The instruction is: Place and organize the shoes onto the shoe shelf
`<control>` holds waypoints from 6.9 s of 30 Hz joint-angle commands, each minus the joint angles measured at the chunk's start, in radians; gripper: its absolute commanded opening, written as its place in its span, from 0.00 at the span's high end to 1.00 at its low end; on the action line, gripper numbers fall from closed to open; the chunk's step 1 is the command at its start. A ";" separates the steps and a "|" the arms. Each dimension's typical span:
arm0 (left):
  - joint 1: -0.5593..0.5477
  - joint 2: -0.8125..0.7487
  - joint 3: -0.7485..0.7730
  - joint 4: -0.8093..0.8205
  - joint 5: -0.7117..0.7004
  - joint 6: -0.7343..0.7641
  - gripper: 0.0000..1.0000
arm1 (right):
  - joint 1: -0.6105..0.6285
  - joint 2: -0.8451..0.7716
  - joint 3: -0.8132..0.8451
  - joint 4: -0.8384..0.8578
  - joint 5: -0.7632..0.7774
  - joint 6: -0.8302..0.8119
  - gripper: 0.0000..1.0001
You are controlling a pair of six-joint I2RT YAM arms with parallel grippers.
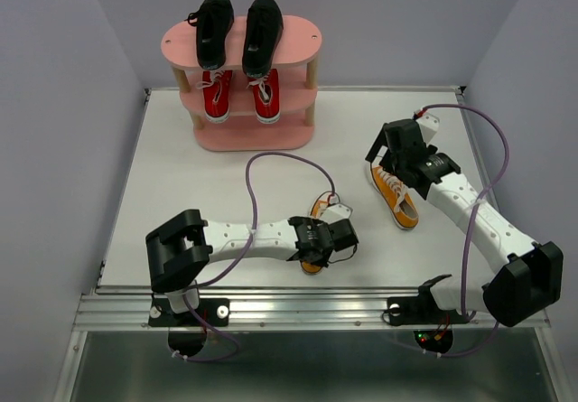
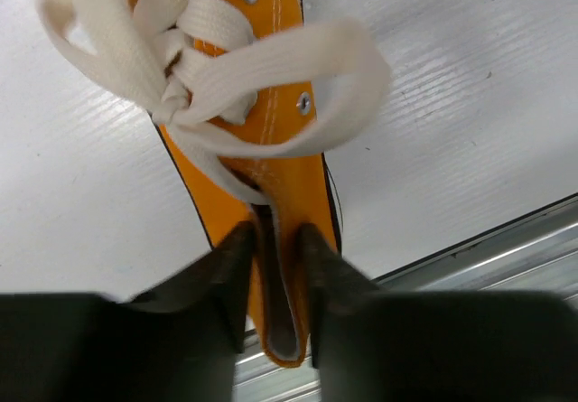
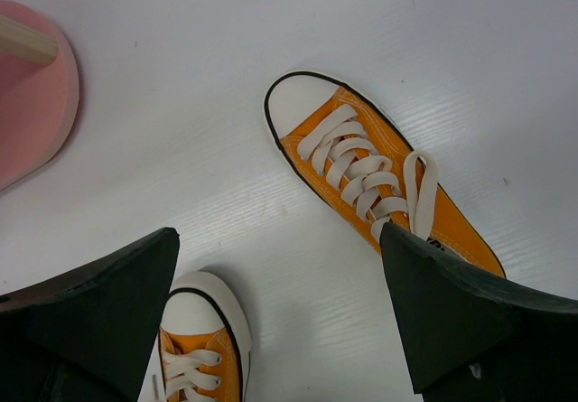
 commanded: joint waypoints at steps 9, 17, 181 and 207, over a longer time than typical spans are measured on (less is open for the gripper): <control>0.040 -0.156 0.002 -0.045 -0.135 -0.028 1.00 | -0.006 0.029 0.057 0.048 -0.012 -0.017 0.02; 0.145 -0.405 -0.012 -0.043 -0.206 0.036 1.00 | -0.006 0.046 0.072 0.048 -0.015 -0.024 0.01; 0.787 -0.419 -0.218 0.369 -0.037 0.505 1.00 | -0.006 0.146 0.109 0.101 -0.132 -0.095 0.01; 0.968 -0.484 -0.367 0.770 0.059 0.691 1.00 | -0.006 0.124 0.085 0.101 -0.090 -0.101 0.00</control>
